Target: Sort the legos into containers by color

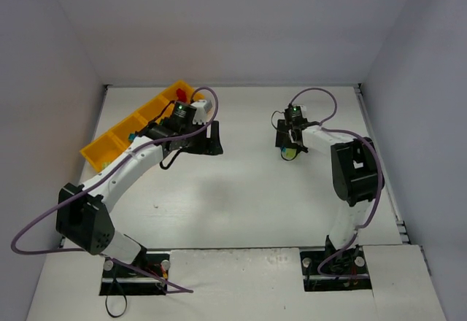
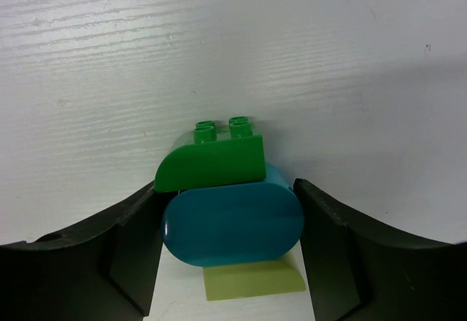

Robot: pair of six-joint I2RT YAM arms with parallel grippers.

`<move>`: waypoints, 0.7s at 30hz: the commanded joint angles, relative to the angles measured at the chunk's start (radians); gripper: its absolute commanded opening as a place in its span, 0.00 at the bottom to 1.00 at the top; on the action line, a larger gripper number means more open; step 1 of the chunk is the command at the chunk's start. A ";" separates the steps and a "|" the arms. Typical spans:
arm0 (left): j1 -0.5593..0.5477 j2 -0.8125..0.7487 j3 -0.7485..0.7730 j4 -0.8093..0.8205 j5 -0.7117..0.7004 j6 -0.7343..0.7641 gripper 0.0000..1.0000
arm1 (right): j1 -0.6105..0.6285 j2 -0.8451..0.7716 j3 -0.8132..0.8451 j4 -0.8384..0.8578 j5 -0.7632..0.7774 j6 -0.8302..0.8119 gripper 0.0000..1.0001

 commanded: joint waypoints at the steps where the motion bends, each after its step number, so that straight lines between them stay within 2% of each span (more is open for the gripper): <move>1: -0.024 -0.072 0.005 0.111 0.049 0.004 0.67 | -0.005 -0.116 0.004 0.010 -0.007 0.112 0.00; 12: -0.120 -0.066 -0.017 0.393 0.118 -0.028 0.68 | 0.009 -0.426 -0.085 0.125 -0.116 0.496 0.00; 21: -0.224 0.023 0.067 0.533 0.018 -0.004 0.68 | 0.012 -0.569 -0.174 0.179 -0.269 0.790 0.00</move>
